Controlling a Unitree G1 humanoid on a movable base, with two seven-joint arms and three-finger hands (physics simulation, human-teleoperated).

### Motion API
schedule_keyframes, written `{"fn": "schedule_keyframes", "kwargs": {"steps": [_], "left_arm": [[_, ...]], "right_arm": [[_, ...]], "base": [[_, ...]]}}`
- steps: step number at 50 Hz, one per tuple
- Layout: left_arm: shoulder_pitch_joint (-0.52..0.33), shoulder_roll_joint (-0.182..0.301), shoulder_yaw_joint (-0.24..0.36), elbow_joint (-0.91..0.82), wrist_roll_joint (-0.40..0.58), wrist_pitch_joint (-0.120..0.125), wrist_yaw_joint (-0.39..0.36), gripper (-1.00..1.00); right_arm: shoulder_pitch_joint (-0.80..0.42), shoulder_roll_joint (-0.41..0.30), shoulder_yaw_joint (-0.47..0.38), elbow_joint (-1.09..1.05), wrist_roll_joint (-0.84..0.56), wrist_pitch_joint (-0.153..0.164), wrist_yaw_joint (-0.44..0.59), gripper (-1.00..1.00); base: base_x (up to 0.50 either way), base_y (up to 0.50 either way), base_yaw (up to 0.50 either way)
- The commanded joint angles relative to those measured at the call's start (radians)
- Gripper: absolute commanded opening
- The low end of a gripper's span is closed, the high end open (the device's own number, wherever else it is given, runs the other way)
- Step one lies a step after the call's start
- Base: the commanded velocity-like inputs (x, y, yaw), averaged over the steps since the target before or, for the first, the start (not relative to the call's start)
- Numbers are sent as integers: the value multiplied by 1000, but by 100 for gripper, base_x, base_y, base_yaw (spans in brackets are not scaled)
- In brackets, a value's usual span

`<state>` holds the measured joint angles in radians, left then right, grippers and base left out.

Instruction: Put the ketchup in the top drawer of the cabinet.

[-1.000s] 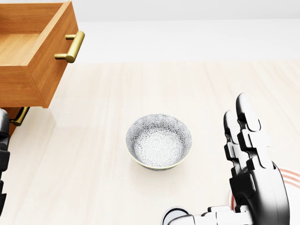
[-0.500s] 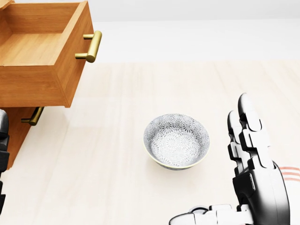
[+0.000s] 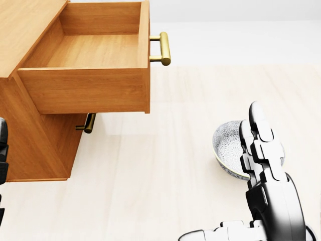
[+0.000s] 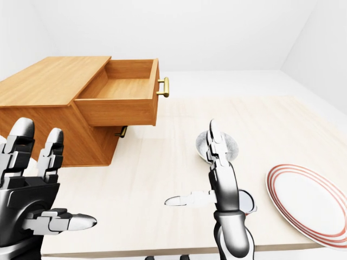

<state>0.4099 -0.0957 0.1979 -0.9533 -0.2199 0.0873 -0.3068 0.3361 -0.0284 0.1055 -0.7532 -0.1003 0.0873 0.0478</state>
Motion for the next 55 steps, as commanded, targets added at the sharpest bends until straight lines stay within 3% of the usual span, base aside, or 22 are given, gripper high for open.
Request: {"fn": "schedule_keyframes", "kwargs": {"steps": [1,17,42,46,55], "left_arm": [[0,-2,8,-6,-7,0,-4,100],[6,-2,-3,-5,0,0,-4,100],[5,0,-12,4,7,0,1,100],[10,1,-13,6,8,0,2,100],[-7,5,-8,15,9,0,9,100]], "right_arm": [[2,-2,5,-4,-3,0,-1,100],[2,0,-4,2,7,0,5,100],[26,8,-12,-40,77,0,-3,100],[48,2,-83,-74,95,0,31,100],[73,64,-264,-213,86,0,170,100]], "base": [[7,50,0],[9,50,0],[0,0,0],[0,0,0],[0,0,0]]}}
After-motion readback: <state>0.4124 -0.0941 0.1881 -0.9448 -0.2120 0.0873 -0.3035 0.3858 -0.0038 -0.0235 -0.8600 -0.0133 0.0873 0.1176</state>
